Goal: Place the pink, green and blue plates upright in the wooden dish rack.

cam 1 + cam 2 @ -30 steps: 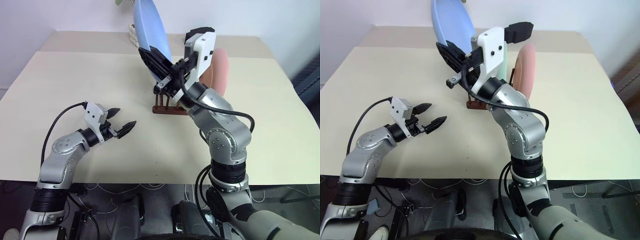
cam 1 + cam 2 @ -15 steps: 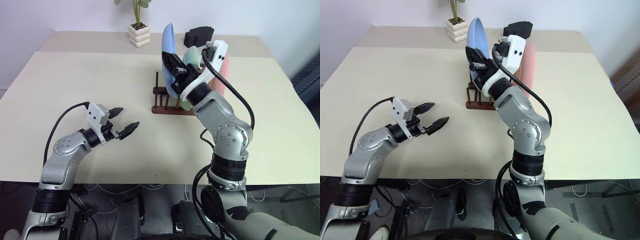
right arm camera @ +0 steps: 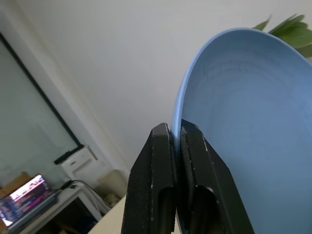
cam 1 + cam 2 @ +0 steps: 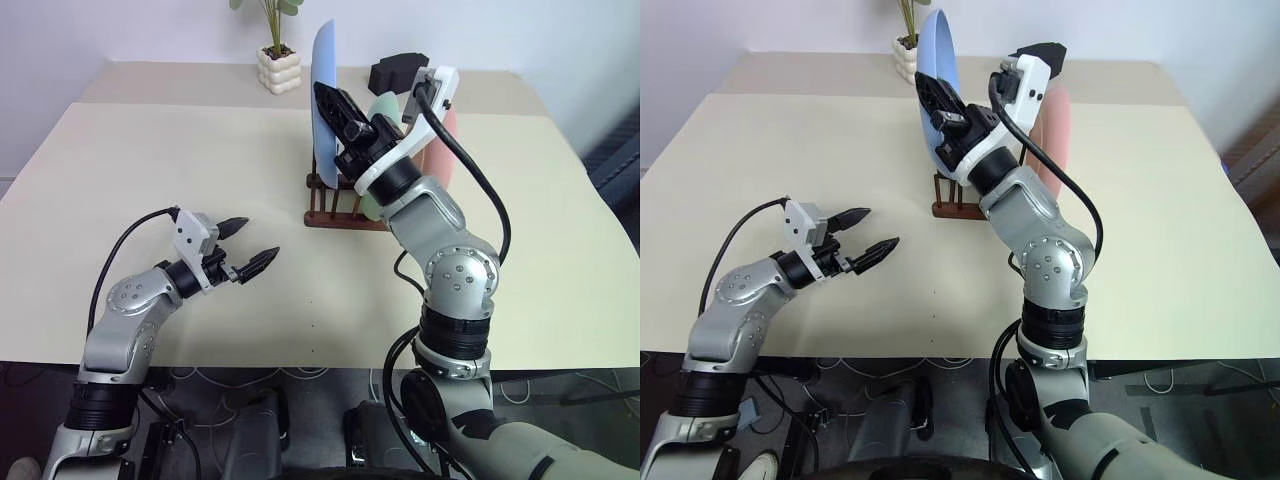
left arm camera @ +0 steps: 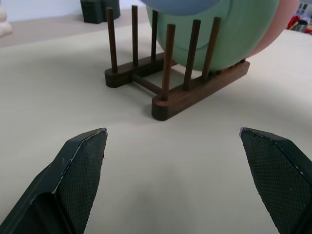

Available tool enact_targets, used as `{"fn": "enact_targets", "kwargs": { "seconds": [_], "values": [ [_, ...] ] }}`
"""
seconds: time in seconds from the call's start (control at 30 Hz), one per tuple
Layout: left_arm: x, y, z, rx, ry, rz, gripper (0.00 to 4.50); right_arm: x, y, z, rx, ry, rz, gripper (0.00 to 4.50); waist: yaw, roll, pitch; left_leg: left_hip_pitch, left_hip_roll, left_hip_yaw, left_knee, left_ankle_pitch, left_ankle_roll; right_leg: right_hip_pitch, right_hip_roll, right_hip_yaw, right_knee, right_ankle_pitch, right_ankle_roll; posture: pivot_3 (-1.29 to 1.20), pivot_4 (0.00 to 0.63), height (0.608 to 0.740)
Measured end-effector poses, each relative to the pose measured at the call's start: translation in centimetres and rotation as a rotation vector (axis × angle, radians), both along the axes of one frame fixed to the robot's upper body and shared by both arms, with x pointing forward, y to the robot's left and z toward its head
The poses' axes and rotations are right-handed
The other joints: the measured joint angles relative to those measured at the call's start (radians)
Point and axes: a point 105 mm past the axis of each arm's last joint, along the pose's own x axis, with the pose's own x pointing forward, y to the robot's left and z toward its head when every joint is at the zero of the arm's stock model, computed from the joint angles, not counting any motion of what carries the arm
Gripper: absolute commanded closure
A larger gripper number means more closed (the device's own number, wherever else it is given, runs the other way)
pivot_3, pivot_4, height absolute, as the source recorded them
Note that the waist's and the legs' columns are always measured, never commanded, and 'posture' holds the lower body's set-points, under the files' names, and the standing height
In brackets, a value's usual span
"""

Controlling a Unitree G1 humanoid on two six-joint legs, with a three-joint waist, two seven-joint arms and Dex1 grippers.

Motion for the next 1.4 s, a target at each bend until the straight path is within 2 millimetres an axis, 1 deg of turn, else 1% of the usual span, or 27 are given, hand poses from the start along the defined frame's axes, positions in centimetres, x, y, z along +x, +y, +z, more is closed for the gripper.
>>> {"fn": "enact_targets", "kwargs": {
  "seconds": [0.17, 0.33, 0.53, 0.7, 0.8, 0.87, 0.9, 0.97, 1.03, 1.1, 1.3, 1.4],
  "values": [
    [-0.2, -0.2, -0.1, -0.009, -0.001, -0.019, 0.02, 0.0, -0.3, 0.1, 0.044, 0.024, 0.013, 4.50, 0.000, 0.000, 0.000, 0.000, 0.000, 0.000, 0.000, 0.000, 0.000, 0.000, 0.000, 0.000, 0.000, 0.000, 0.000, 0.00, 0.150, 0.732],
    [-0.3, -0.1, 0.1, -0.013, -0.017, -0.018, 0.02, 0.9, -0.5, -0.7, 0.074, 0.103, 0.013, 4.50, -0.001, 0.000, 0.000, 0.000, 0.000, 0.000, 0.000, 0.000, 0.000, 0.000, 0.000, 0.000, 0.000, 0.000, 0.000, 0.00, 0.150, 0.732],
    [-0.3, 0.1, 0.1, -0.014, -0.015, -0.011, 0.02, 1.1, -0.3, -0.9, 0.080, 0.125, 0.015, 4.50, -0.001, 0.000, 0.000, 0.000, 0.000, 0.000, 0.000, 0.000, 0.000, -0.001, 0.000, 0.000, 0.000, 0.000, 0.000, 0.00, 0.150, 0.732],
    [-0.3, 0.1, 0.1, -0.014, -0.015, -0.011, 0.02, 2.0, -0.2, -2.3, 0.055, 0.205, -0.015, 4.50, -0.001, 0.000, 0.000, -0.001, 0.000, 0.000, 0.000, 0.000, 0.000, -0.001, 0.000, 0.000, 0.000, 0.000, 0.000, 0.00, 0.150, 0.732],
    [-0.3, 0.1, 0.1, -0.014, -0.015, -0.010, 0.02, 2.2, -0.2, -2.5, 0.053, 0.221, -0.024, 4.50, -0.001, 0.000, 0.000, -0.001, 0.000, 0.000, -0.001, 0.000, 0.000, -0.001, 0.000, 0.000, 0.000, 0.000, 0.000, 0.00, 0.150, 0.732],
    [-0.3, 0.1, 0.1, -0.014, -0.015, -0.009, 0.00, 2.2, -0.2, -2.5, 0.053, 0.224, -0.027, 3.79, -0.001, 0.000, 0.000, -0.001, 0.000, 0.000, -0.001, 0.000, 0.000, -0.001, 0.000, 0.000, 0.000, 0.000, 0.000, 0.00, 0.150, 0.732],
    [-0.3, 0.1, 0.1, -0.014, -0.015, -0.009, 0.00, 2.2, -0.2, -2.6, 0.051, 0.228, -0.029, 3.53, -0.001, 0.000, 0.000, -0.001, 0.000, 0.000, -0.001, 0.000, 0.000, -0.001, 0.000, 0.000, 0.000, 0.000, 0.000, 0.00, 0.150, 0.732],
    [-0.3, 0.1, 0.1, -0.014, -0.015, -0.009, 0.00, 2.3, -0.2, -2.6, 0.050, 0.231, -0.032, 2.64, -0.001, 0.000, 0.000, -0.001, 0.000, 0.000, -0.001, 0.000, 0.000, -0.001, 0.000, 0.000, 0.000, 0.000, 0.000, 0.00, 0.150, 0.732],
    [-0.3, 0.1, 0.1, -0.014, -0.015, -0.008, 0.00, 2.3, -0.2, -2.7, 0.049, 0.232, -0.033, 1.59, -0.001, 0.000, 0.000, -0.001, 0.000, 0.000, -0.001, 0.000, 0.000, -0.001, 0.000, 0.000, 0.000, 0.000, 0.000, 0.00, 0.150, 0.732],
    [-0.3, 0.1, 0.1, -0.014, -0.016, -0.007, 0.00, 2.3, -0.3, -2.7, 0.048, 0.233, -0.035, 0.64, -0.001, 0.000, 0.000, -0.001, 0.000, 0.000, -0.001, 0.000, 0.000, -0.001, 0.000, 0.000, 0.000, 0.000, 0.000, 0.00, 0.150, 0.732],
    [-0.3, 0.1, 0.1, -0.014, -0.017, -0.004, 0.00, 2.5, -0.6, -2.6, -0.002, 0.189, -0.077, 0.64, -0.001, 0.000, 0.000, -0.001, 0.000, 0.000, -0.001, 0.000, 0.000, -0.001, 0.000, 0.000, 0.000, 0.000, 0.000, 0.00, 0.150, 0.732],
    [-0.3, 0.1, 0.1, -0.014, -0.017, -0.003, 0.00, 2.4, -0.7, -1.8, -0.057, 0.120, -0.094, 0.64, -0.001, 0.001, 0.000, -0.001, 0.000, 0.000, -0.001, 0.000, 0.000, -0.002, 0.000, 0.001, 0.000, 0.000, 0.000, 0.00, 0.150, 0.732]
  ]
}}
